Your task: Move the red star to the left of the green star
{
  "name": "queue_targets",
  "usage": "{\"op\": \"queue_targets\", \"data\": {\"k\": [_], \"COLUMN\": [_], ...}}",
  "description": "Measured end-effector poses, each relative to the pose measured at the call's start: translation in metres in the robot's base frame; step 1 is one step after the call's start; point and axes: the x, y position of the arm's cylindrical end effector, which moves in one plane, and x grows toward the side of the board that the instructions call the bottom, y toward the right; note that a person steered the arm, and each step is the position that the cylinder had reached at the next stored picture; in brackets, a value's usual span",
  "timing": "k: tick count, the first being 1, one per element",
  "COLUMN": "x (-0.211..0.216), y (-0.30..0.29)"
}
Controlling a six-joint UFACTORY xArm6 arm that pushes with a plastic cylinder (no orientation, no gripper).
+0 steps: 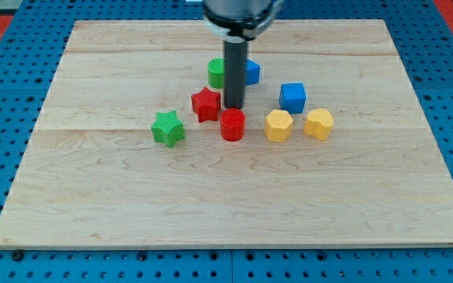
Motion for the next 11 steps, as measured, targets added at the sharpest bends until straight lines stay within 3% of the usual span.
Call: {"op": "queue_targets", "data": {"k": [2,5,8,10,11], "x": [-0.006,-0.03,-0.083,-0.051,-0.048], "y": [-0.085,-0.14,-0.106,-0.123,-0.161]}}
